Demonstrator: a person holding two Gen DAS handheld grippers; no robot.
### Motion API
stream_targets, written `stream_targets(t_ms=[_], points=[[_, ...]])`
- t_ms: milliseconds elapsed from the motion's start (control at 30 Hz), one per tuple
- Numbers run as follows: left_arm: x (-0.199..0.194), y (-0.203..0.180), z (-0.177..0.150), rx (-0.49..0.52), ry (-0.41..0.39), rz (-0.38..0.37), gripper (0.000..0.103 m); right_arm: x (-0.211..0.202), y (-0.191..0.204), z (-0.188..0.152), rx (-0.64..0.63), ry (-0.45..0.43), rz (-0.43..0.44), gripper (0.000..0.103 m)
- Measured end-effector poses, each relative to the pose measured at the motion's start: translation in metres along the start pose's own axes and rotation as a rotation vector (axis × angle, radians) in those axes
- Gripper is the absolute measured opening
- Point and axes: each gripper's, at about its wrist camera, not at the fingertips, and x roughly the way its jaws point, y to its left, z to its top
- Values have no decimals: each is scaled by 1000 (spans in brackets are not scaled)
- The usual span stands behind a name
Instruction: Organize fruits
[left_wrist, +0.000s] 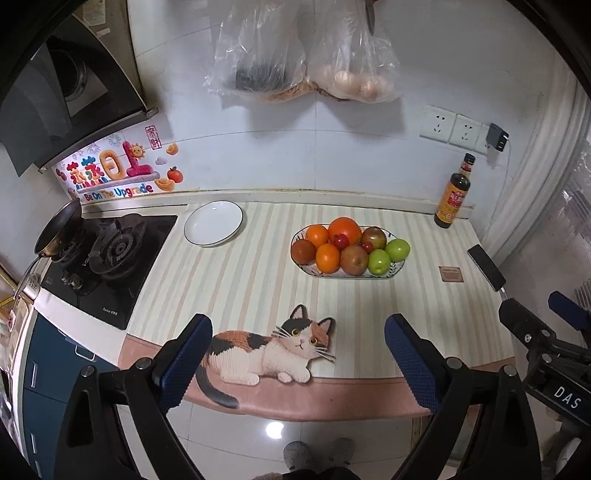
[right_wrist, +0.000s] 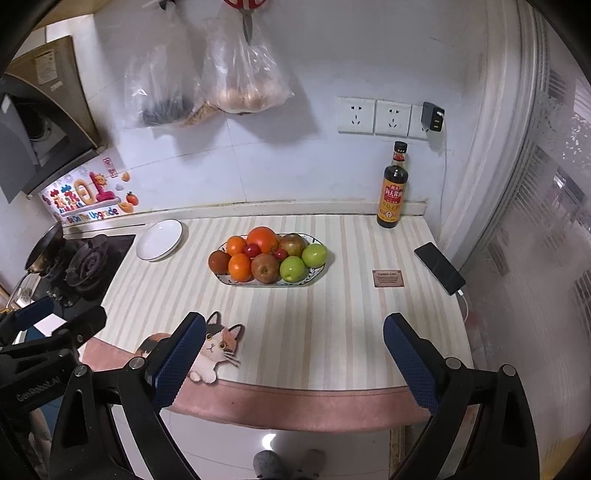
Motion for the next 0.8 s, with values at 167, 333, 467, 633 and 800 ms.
stream_targets(t_ms=[167, 333, 467, 633, 800], points=[[19, 1, 11, 0, 29, 6, 96, 23, -3, 8, 7, 31, -7, 99], [31, 0, 16, -6, 49, 1, 96, 39, -9, 10, 11, 58, -9, 99], [36, -1, 17, -12, 58, -8, 96, 45, -13, 13, 8, 63, -14, 99], [40, -3, 18, -6, 62, -1, 102, 48, -15, 16, 9, 65, -13, 99], [42, -6, 19, -6, 61, 0, 102, 49, -15, 18, 4, 66, -11, 100]])
